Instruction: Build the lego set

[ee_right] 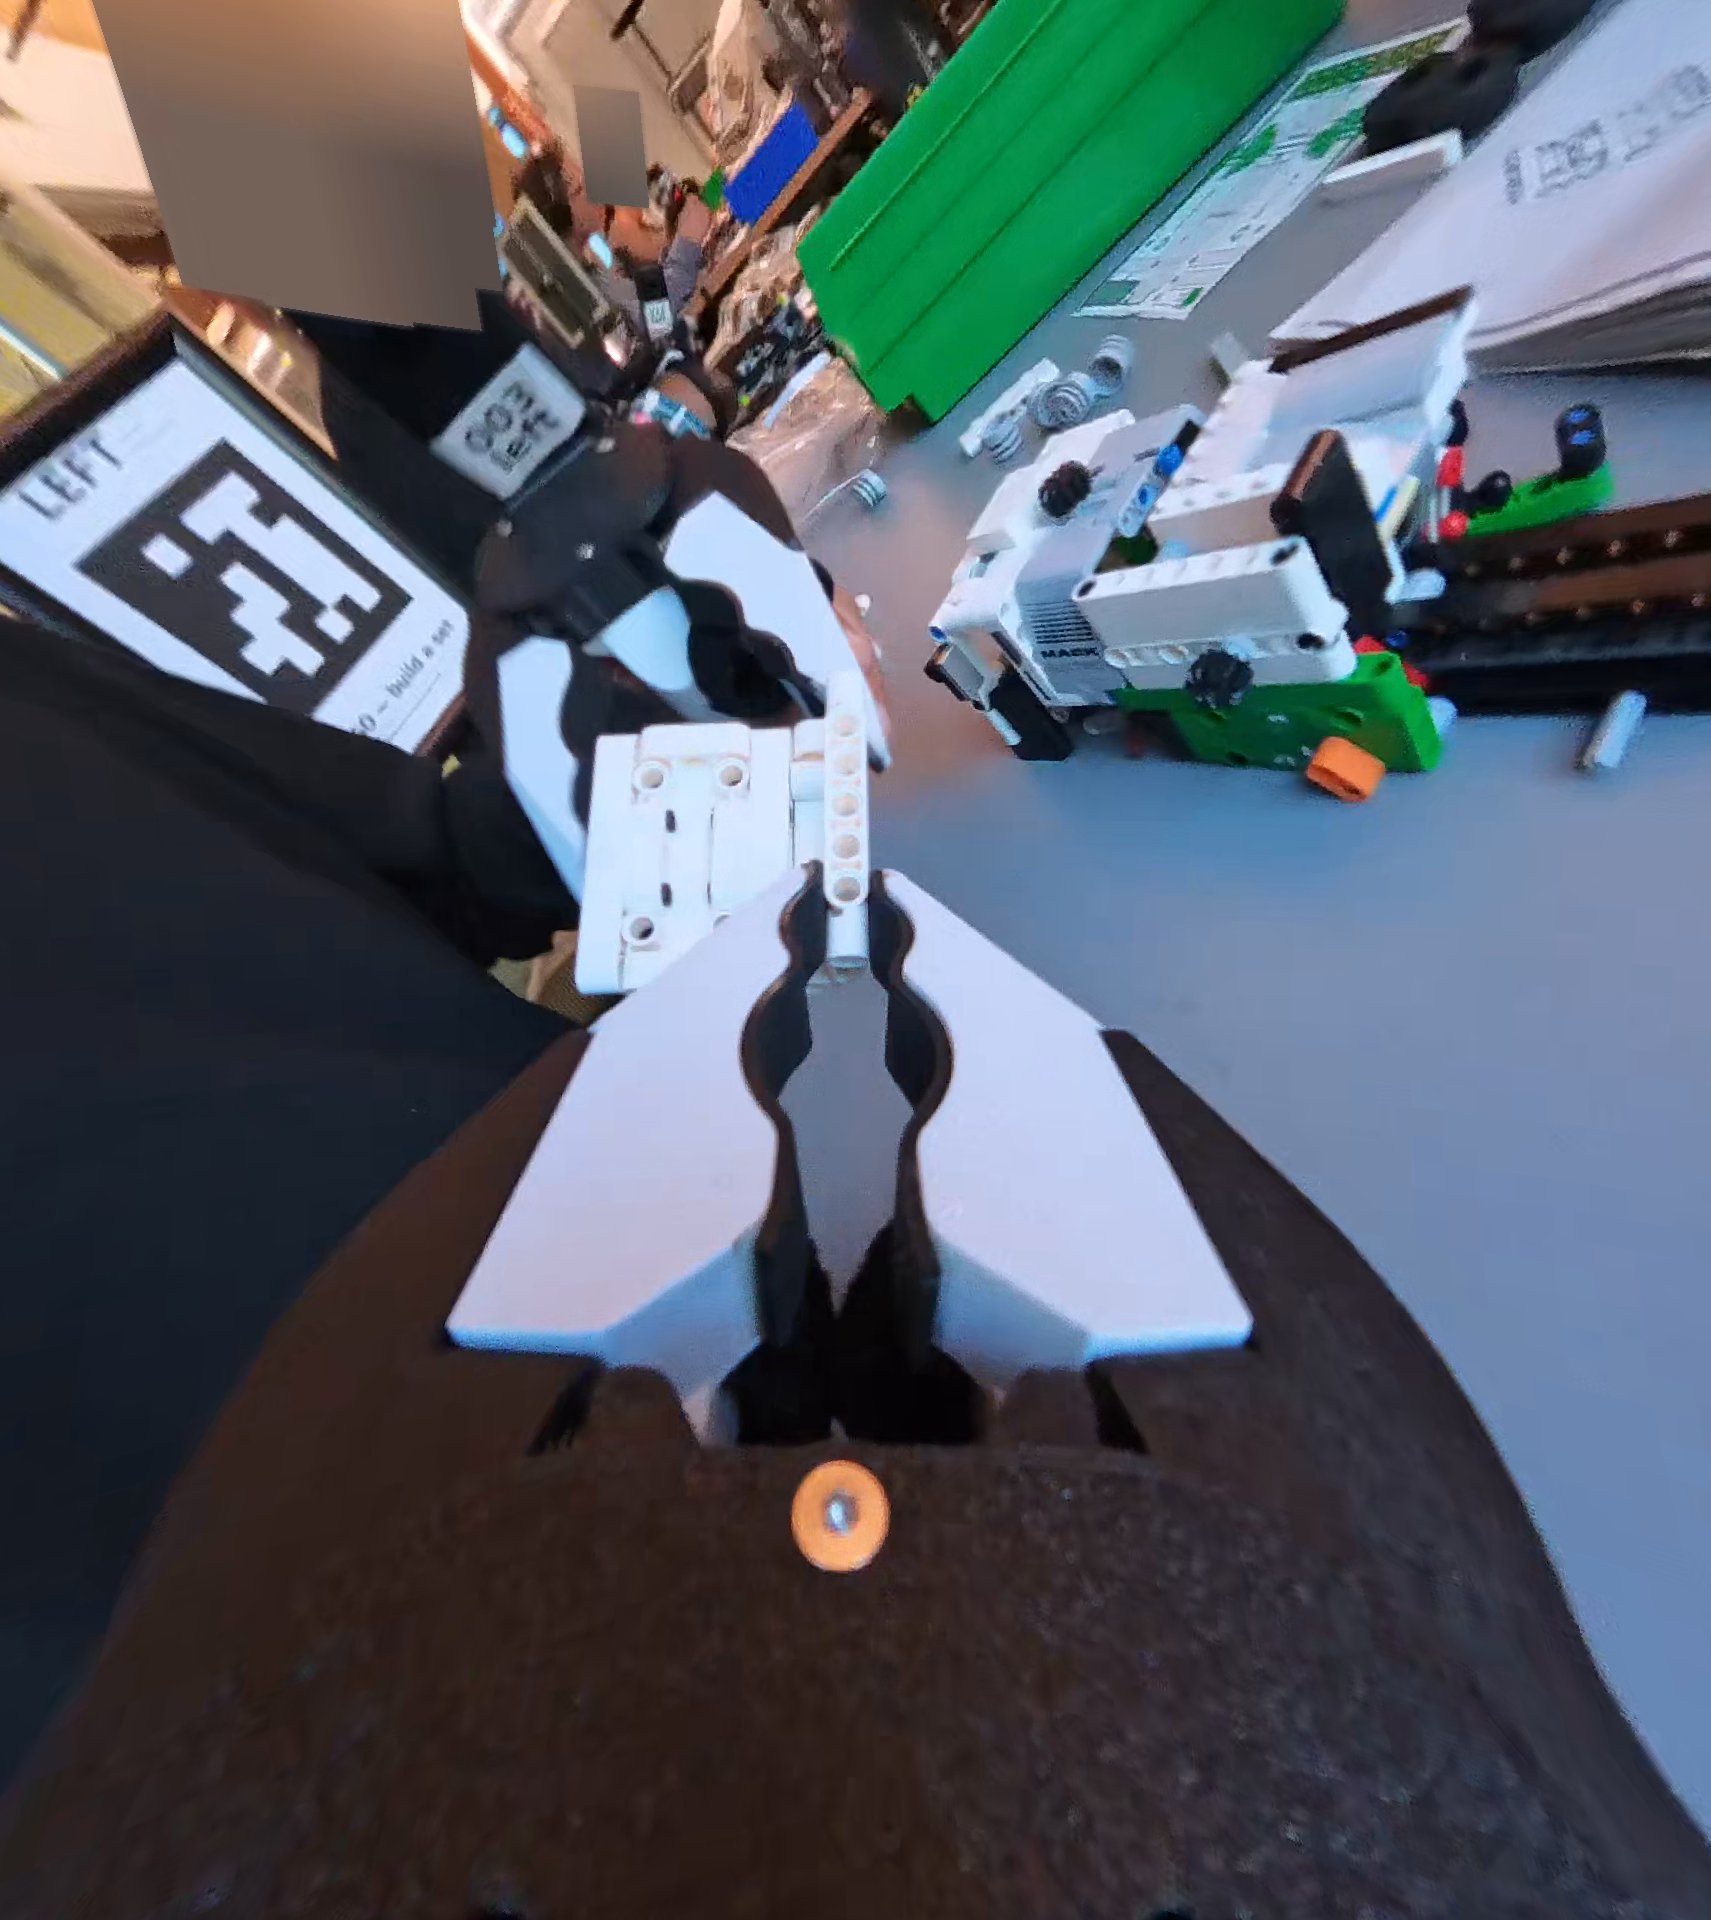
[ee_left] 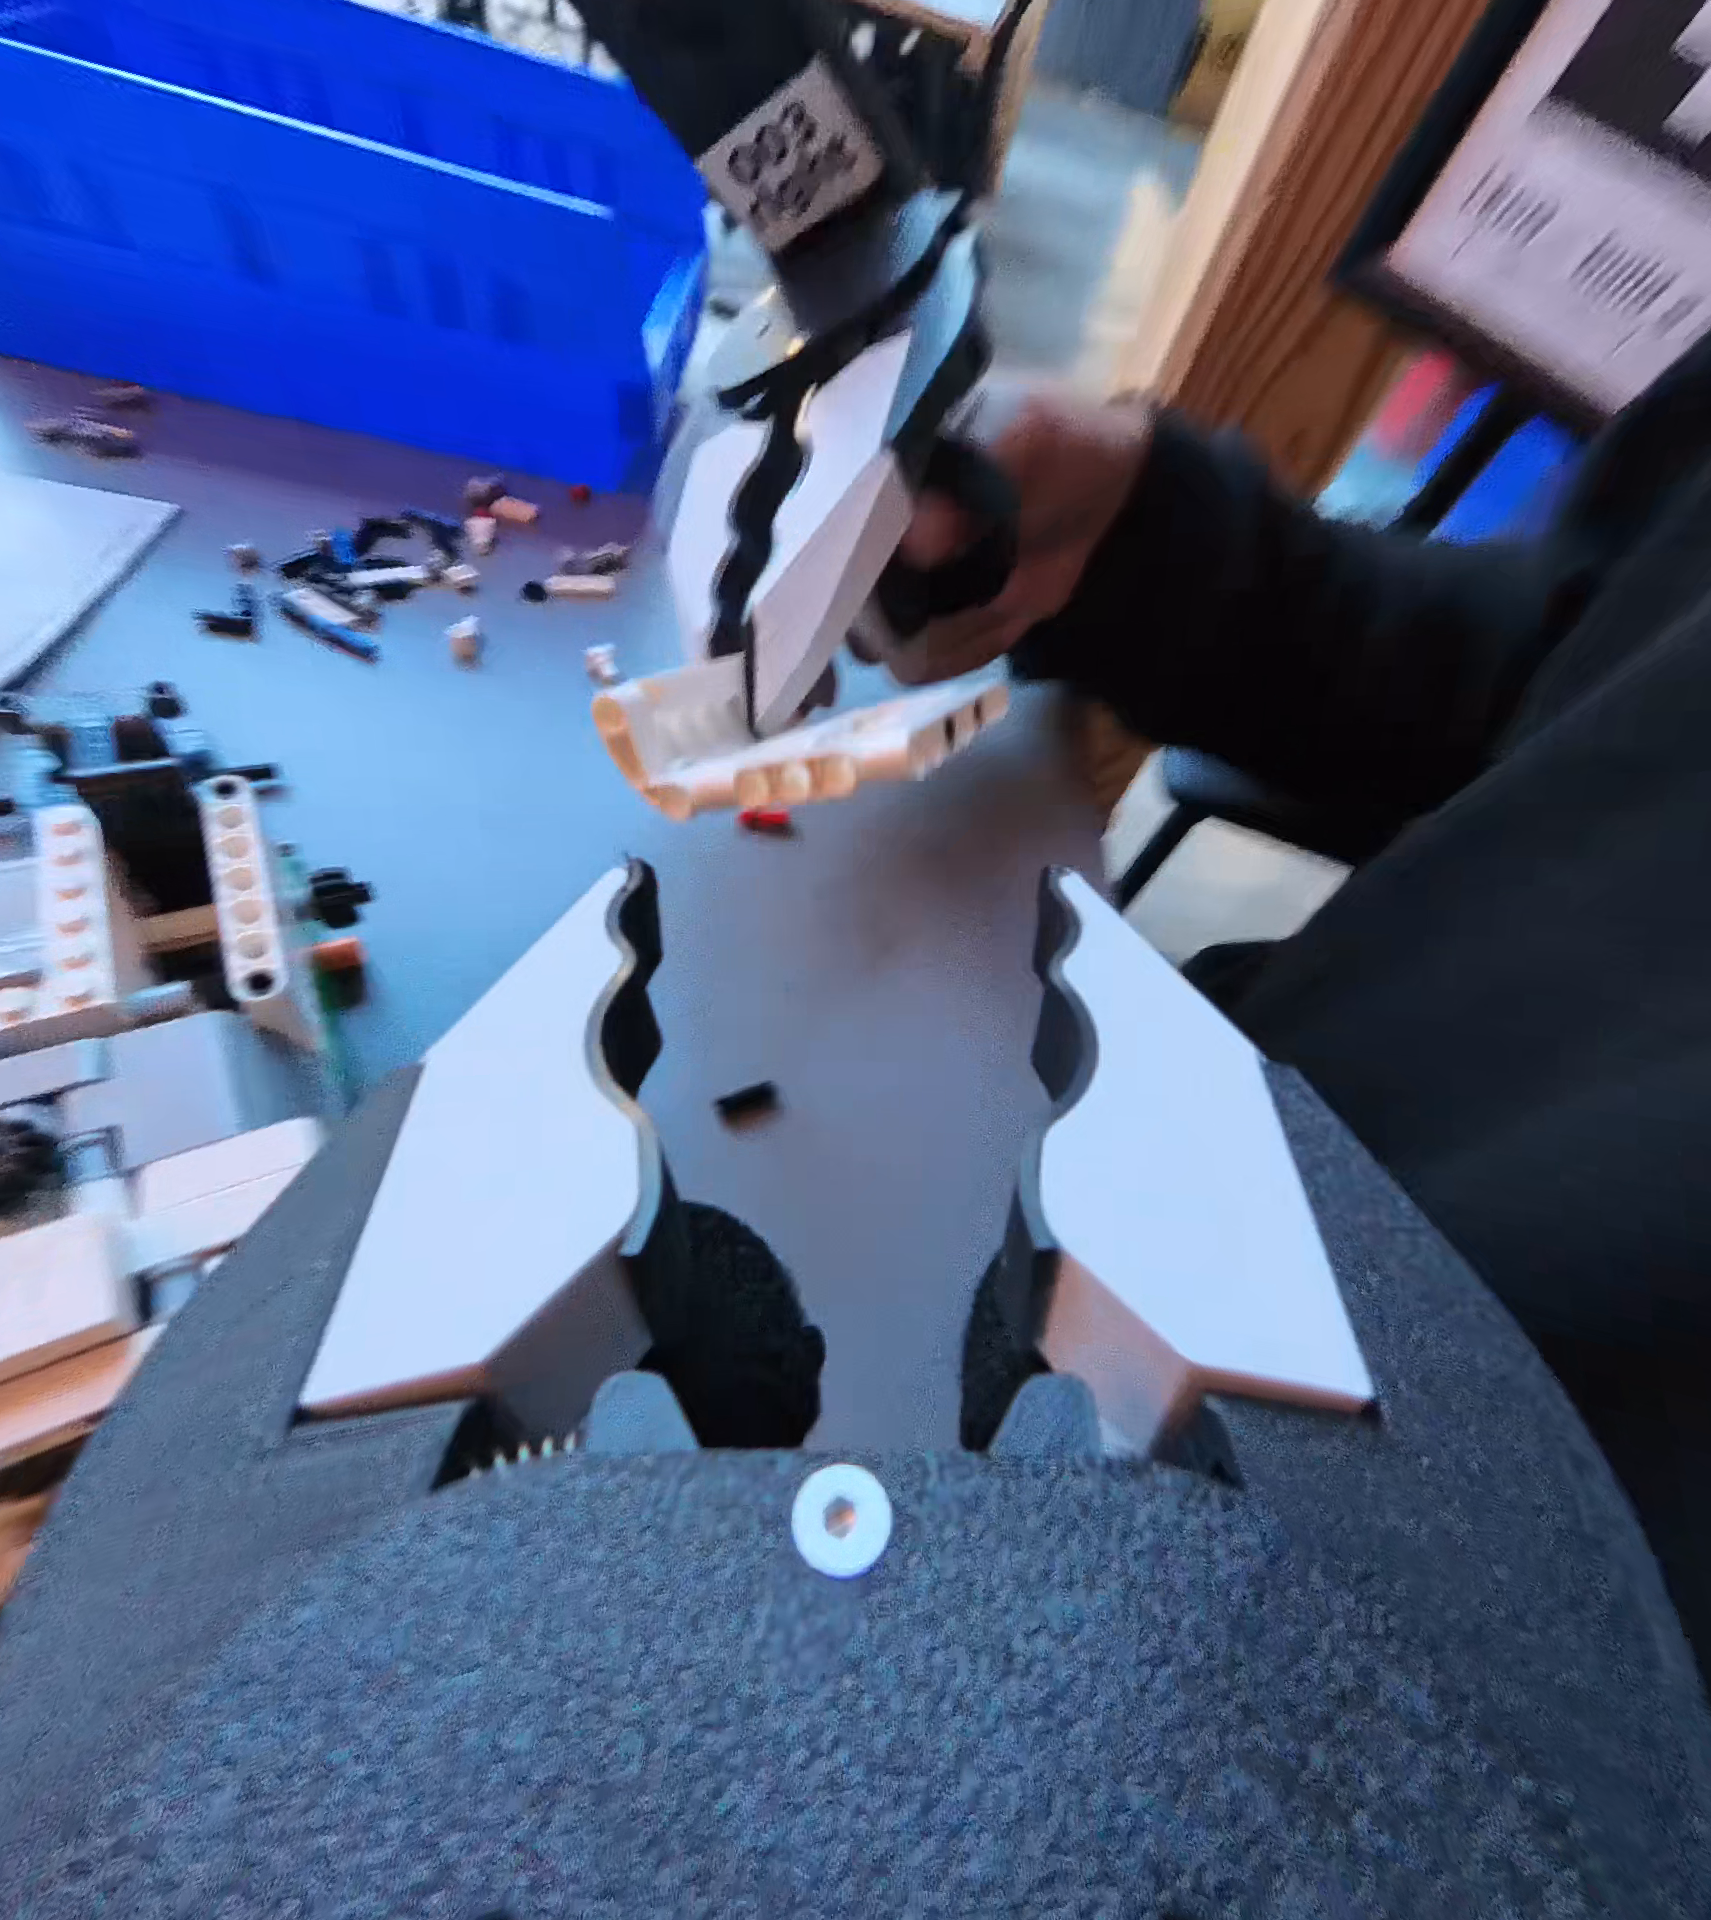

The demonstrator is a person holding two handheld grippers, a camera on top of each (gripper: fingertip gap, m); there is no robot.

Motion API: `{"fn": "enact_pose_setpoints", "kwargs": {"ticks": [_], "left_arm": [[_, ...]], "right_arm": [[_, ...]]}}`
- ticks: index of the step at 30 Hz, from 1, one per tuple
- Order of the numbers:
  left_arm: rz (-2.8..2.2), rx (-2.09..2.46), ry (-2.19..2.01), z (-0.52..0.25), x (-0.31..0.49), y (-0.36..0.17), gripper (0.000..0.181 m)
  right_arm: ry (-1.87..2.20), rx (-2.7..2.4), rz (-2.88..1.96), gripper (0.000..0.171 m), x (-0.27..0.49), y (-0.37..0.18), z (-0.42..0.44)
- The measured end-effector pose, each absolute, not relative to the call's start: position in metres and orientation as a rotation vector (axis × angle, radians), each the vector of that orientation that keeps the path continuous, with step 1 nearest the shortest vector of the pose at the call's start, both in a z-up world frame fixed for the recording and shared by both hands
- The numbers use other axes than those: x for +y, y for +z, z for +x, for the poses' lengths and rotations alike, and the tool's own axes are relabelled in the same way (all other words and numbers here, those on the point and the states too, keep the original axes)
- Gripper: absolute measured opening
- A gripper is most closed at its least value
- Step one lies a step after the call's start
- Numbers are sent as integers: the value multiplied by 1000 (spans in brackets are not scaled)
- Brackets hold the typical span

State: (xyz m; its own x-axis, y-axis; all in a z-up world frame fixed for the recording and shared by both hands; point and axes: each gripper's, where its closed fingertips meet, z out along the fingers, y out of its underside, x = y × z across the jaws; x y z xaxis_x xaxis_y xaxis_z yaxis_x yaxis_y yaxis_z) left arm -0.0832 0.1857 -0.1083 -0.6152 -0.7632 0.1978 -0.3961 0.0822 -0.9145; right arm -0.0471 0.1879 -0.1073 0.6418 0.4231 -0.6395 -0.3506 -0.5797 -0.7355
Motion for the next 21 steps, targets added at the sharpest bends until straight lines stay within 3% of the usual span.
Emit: {"fn": "enact_pose_setpoints", "kwargs": {"ticks": [2,5,13,17,21], "left_arm": [[-1188,1996,-1670,-86,183,-99,81],[-1050,1937,-1446,-89,192,-93,80],[-517,1958,-1198,-116,153,-76,24],[-451,1970,-1273,-116,140,-69,8],[-492,2011,-1311,-110,139,-71,7]], "right_arm": [[1086,-136,-1930,6,187,-107,-58],[1316,-203,-1950,6,178,-108,-82],[1672,-249,-1904,6,172,-108,-110],[1795,-287,-1884,6,170,-105,-121],[1797,-290,-1919,9,171,-111,-123]]}}
